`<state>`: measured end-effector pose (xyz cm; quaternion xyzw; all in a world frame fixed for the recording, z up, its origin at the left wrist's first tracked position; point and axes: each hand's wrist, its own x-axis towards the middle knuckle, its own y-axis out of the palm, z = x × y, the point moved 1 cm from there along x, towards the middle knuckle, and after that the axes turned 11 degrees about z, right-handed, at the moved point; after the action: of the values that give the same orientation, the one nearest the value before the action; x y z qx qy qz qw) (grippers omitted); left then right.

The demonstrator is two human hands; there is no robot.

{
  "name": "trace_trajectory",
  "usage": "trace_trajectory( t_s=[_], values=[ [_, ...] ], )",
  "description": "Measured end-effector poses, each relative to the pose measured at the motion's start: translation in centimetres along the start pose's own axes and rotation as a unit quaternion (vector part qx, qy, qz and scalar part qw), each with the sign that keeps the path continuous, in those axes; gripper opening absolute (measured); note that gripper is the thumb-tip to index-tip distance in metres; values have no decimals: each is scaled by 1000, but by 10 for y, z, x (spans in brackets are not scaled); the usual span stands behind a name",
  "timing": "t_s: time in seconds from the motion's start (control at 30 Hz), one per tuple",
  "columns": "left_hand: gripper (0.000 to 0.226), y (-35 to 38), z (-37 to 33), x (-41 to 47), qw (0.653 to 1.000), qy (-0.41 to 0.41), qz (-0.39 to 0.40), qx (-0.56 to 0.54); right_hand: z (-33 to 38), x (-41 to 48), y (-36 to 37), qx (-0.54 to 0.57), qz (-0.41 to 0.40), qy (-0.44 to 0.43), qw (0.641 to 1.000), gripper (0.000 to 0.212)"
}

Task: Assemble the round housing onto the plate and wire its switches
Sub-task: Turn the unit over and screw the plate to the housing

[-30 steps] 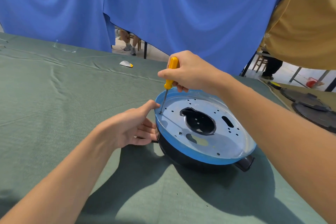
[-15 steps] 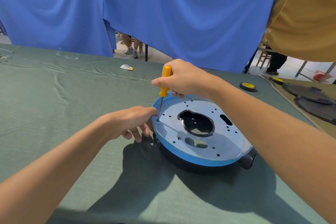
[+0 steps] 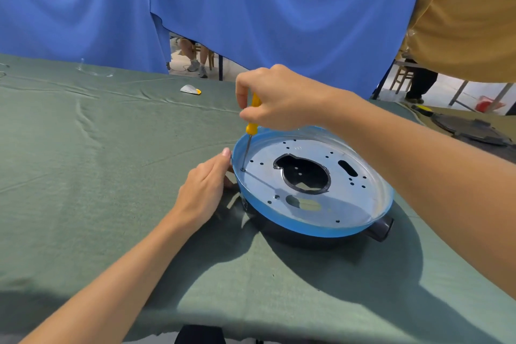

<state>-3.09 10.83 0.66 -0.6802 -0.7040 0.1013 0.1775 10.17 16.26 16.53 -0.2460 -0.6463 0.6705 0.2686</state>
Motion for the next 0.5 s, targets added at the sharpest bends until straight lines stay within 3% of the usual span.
trace_trajectory(
  t_s=[0.1,0.2,0.3,0.43,0.5],
  values=[
    [48,0,1,-5,998,36,33,-31,2,3,4,-11,-17,24,1000,17],
    [56,1,0,-7,997,45,64,3,5,4,-1,-24,36,76,996,40],
    [55,0,-3,-7,996,54,64,6,9,0,-9,12,97,72,993,25],
    [49,0,-3,-7,995,73,61,21,11,-1,-6,-18,34,28,999,7],
    [54,-1,-3,-8,994,69,73,30,10,1,0,-39,17,41,998,15]
  ],
)
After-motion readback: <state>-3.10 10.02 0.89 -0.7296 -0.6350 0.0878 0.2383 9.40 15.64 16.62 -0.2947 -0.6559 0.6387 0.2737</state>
